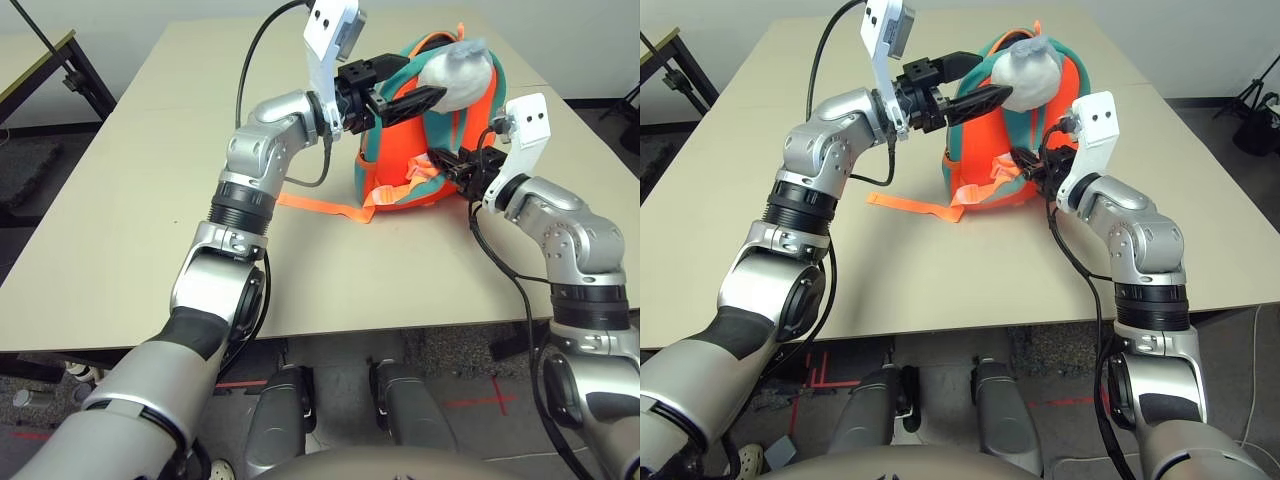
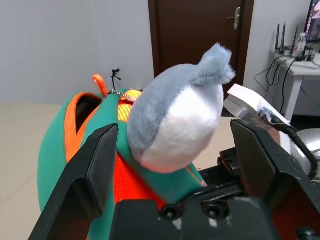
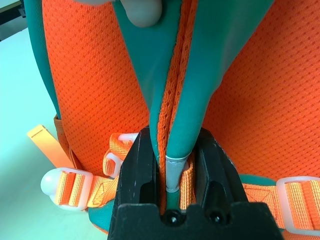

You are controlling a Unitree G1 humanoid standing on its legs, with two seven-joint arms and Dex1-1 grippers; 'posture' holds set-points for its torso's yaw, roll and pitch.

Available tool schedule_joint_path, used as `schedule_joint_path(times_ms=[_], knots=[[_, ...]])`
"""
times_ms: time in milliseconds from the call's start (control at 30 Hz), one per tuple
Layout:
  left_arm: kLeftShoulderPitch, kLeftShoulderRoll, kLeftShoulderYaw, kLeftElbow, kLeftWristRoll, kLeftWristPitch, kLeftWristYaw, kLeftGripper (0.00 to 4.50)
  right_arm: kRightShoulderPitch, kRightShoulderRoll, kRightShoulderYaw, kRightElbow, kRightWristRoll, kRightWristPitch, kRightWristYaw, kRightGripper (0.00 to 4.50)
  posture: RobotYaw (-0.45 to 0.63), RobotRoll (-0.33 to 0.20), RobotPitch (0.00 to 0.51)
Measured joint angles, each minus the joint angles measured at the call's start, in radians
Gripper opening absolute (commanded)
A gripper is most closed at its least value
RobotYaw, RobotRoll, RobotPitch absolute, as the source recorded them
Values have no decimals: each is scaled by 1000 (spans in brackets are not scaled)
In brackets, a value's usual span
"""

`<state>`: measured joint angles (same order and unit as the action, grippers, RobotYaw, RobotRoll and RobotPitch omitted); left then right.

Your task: Put the pencil case into the backpack and zip it.

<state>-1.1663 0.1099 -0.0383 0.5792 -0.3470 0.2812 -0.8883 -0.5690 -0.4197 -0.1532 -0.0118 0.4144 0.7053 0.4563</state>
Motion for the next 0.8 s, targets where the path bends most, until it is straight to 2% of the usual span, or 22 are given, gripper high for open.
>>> schedule_joint_path(times_ms=[333, 367, 433, 733, 800], knots=[[-78, -43, 0, 151, 48, -156, -11, 4500, 0, 1, 0, 0, 0, -3, -1, 799, -204, 0, 105], [-80, -48, 1, 163, 54, -169, -6, 4331, 0, 1, 0, 0, 0, -3, -1, 799, -205, 0, 106], [-83, -54, 1, 188, 63, -184, -3, 3906, 0, 1, 0, 0, 0, -4, -1, 799, -205, 0, 107], [-84, -56, 2, 212, 76, -192, -8, 597, 0, 2, 0, 0, 0, -5, -2, 799, -200, 0, 107], [-84, -55, 2, 213, 78, -192, -8, 209, 0, 3, 0, 0, 0, -5, -2, 799, -201, 0, 107]])
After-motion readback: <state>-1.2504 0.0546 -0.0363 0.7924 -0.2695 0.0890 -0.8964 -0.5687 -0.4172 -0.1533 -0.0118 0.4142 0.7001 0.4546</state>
